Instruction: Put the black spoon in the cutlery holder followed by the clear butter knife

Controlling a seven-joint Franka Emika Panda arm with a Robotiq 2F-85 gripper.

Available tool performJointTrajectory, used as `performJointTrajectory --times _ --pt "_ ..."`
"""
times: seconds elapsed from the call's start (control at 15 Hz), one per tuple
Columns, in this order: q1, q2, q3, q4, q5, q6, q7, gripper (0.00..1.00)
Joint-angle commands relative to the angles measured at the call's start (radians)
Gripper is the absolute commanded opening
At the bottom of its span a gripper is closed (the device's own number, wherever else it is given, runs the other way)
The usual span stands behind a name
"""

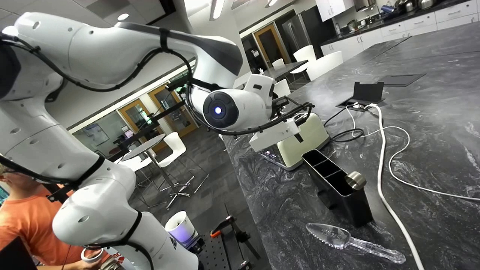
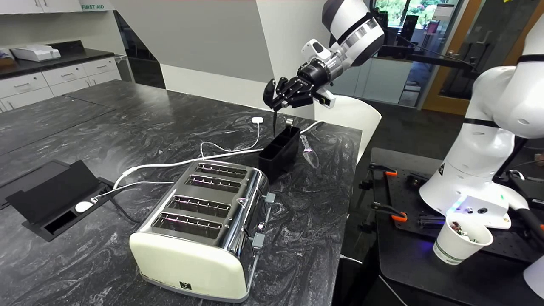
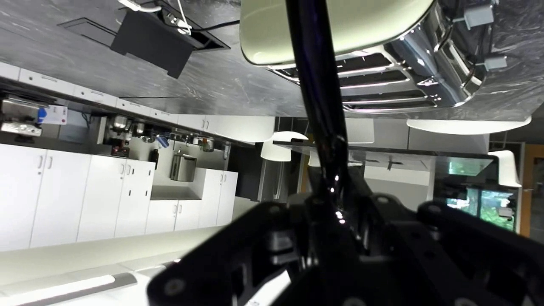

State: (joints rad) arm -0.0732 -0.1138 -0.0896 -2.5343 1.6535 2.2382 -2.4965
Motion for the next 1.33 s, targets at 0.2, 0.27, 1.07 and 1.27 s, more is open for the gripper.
performJointTrajectory --times 0.2,0.27,1.07,1.27 --pt "-0.013 0.150 -0.003 0.104 0.040 0.009 -0.006 0.04" --pt "-0.013 0.163 -0.004 0.110 0.036 0.011 0.004 0.04" --pt "-0.006 0.290 -0.017 0.157 0.034 0.030 0.071 0.04" --pt "0.001 0.321 -0.016 0.174 0.036 0.065 0.089 0.04"
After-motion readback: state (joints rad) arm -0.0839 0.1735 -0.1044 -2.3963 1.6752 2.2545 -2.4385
